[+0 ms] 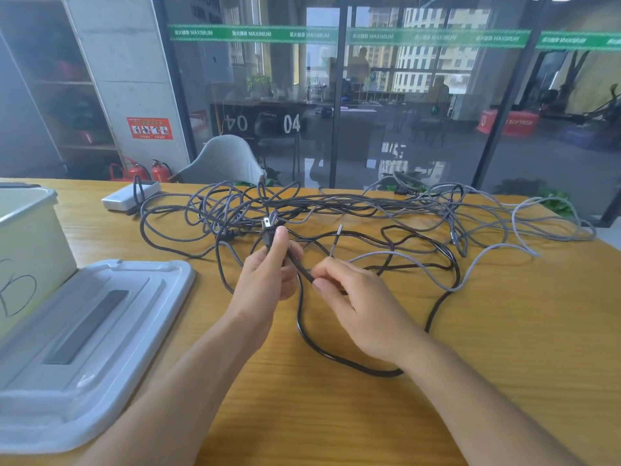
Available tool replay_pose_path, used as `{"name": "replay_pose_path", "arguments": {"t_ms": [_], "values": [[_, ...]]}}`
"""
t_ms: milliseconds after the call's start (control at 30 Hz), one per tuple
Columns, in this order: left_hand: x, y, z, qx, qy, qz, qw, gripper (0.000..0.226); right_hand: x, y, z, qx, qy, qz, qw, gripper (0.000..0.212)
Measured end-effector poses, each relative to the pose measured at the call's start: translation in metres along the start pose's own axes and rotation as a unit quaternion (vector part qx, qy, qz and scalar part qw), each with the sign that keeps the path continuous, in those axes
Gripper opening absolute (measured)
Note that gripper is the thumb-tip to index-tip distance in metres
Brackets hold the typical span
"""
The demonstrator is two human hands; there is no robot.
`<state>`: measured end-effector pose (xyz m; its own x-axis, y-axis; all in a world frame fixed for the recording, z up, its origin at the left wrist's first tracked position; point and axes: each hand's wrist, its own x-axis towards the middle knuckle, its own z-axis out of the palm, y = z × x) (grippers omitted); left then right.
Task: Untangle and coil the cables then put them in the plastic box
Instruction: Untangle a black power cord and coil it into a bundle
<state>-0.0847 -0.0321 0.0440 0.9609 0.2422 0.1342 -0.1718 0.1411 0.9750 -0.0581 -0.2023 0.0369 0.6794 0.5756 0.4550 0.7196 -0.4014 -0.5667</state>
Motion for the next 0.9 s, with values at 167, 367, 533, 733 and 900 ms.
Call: {"name": "replay_pose_path", "arguments": {"t_ms": [167,367,533,733,900], "values": [[-0.003,0.004,0.001,-0.005,-0.017,0.007,1.0,0.042,-0.002,-0.005,0.004,0.108,-0.077,0.011,0.991,0.013],[0.0,0.012,-0.004,-0.063,-0.059,0.012,0.996,0.038,-0.003,-0.001,0.005,0.133,-0.199,0.046,0.97,0.026],[-0.003,0.015,-0.003,-0.126,-0.118,-0.027,0.985,0.038,-0.001,0.02,-0.003,0.016,-0.223,0.071,0.972,0.033],[-0.006,0.021,-0.006,-0.127,-0.154,-0.055,0.978,0.044,0.0,0.054,-0.03,-0.086,-0.144,0.157,0.973,0.053],[-0.007,0.023,-0.008,-0.124,-0.176,-0.068,0.974,0.04,-0.003,0.078,-0.065,-0.087,-0.16,0.211,0.96,0.03]]}}
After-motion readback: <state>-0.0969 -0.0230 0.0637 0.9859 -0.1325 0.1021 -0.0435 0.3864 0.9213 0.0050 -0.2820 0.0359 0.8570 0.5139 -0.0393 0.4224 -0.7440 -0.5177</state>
